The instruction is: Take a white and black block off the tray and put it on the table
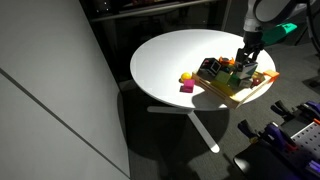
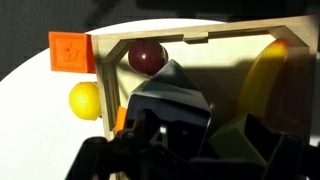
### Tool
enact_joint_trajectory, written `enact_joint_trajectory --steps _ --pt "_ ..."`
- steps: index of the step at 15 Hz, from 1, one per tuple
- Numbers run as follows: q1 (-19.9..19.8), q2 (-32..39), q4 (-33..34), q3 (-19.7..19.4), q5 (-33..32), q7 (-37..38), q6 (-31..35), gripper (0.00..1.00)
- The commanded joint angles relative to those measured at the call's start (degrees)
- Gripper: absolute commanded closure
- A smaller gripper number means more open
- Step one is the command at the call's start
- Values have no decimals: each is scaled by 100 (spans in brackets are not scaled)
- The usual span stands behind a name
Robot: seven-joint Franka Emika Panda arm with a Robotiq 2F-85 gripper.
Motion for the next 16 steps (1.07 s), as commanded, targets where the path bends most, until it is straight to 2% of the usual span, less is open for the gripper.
enact_joint_trajectory --steps 1,6,10,11,12,14,16 --pt "12 161 84 -82 -249 235 255 0" --pt "59 393 113 -204 -556 519 619 0" --pt "74 565 159 -302 -781 721 635 0" --pt "75 608 174 -334 -842 779 622 22" --pt "73 630 181 -355 -877 801 614 26" --pt "53 637 192 -375 -844 777 559 44" --pt "41 567 199 -375 -800 737 486 57"
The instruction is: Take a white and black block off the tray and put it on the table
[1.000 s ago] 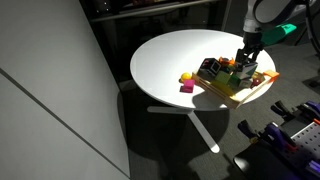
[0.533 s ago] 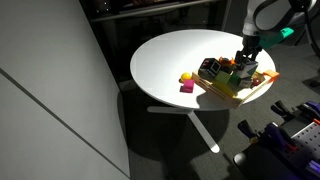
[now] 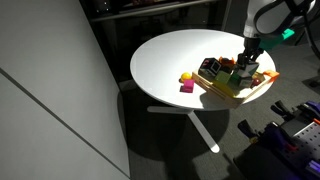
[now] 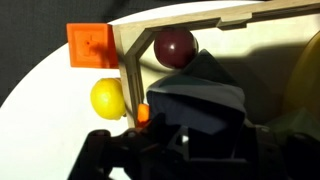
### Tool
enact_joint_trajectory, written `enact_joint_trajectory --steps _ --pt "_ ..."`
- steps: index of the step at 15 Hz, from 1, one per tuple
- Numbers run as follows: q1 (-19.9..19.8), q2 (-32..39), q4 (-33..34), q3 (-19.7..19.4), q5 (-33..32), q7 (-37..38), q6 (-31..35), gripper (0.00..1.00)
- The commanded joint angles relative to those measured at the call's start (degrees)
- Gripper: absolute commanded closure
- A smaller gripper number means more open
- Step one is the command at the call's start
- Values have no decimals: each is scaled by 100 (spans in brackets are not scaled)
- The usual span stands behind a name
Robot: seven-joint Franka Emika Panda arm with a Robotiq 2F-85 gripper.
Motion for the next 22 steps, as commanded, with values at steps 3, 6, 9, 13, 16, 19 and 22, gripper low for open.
enact_joint_trajectory --steps 3,6,9,13,16,19,22 --pt "-4 -73 93 -72 -11 11 -226 76" --pt "-44 -166 100 -121 23 -21 -316 94" --pt "-87 -276 101 -199 20 -17 -388 94" --pt "-215 -332 187 -315 23 43 -485 94" --pt "-351 -157 348 -421 50 113 -374 94" --pt "-480 76 561 -504 123 160 -277 94" --pt "-550 378 864 -547 225 230 -242 94"
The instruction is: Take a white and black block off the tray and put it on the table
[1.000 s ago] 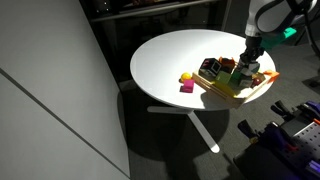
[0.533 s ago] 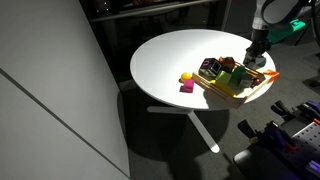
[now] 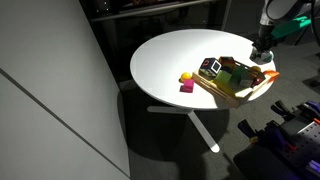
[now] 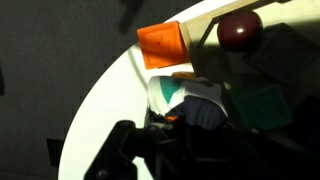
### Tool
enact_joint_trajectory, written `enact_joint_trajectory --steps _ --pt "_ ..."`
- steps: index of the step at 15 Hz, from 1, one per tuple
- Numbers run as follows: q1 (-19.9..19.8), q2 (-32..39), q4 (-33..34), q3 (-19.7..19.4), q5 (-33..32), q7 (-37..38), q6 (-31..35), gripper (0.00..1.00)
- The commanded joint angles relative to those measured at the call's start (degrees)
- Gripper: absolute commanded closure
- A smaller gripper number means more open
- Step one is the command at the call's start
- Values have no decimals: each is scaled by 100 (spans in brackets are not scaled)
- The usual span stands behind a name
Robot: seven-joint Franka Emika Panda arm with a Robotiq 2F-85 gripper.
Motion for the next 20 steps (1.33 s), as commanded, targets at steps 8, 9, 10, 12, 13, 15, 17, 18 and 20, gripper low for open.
enact_joint_trajectory --steps 8,9,10,12,13,15,17,18,20 --pt "7 903 1065 -66 451 271 22 60" --pt "17 922 1097 -67 452 280 21 53" --pt "35 911 1088 -66 437 289 22 45" --pt "55 866 1054 -44 452 280 6 29" --pt "75 842 1031 -42 442 284 5 20" --pt "112 799 976 -25 437 267 2 5" --pt "156 758 929 -9 435 263 -9 0" --pt "168 738 910 8 451 235 -20 0" --pt "179 661 841 73 511 128 -79 0"
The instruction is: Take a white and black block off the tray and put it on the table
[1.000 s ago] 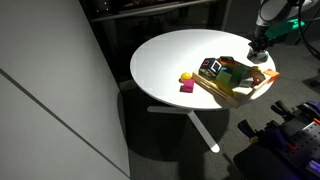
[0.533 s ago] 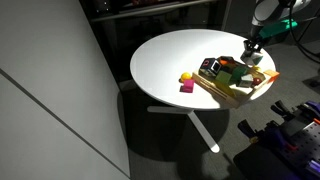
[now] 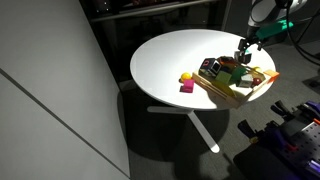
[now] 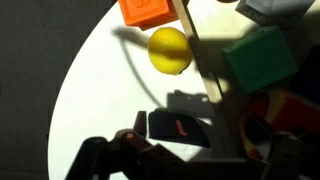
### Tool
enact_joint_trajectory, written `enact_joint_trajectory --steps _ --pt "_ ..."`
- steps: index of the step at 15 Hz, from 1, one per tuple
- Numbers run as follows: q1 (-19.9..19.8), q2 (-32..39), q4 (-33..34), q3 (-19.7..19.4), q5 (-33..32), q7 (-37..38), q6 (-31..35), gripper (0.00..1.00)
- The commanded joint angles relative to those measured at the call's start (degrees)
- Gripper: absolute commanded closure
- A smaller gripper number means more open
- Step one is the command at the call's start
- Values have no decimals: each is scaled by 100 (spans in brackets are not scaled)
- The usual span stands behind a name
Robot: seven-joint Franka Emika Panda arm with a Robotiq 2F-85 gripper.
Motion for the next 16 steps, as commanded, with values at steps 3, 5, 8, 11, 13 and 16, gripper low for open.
enact_joint_trajectory --steps 3,5,8,11,13,16 --pt "-47 -362 -273 272 390 -400 -265 0" --pt "-69 -489 -383 387 559 -649 -371 0" --pt "-80 -728 -552 516 746 -1031 -621 0" --pt "-52 -1037 -755 574 798 -1308 -923 0" --pt "-25 -1267 -910 599 763 -1404 -1152 0" --pt "18 -1639 -1156 609 690 -1347 -1426 0"
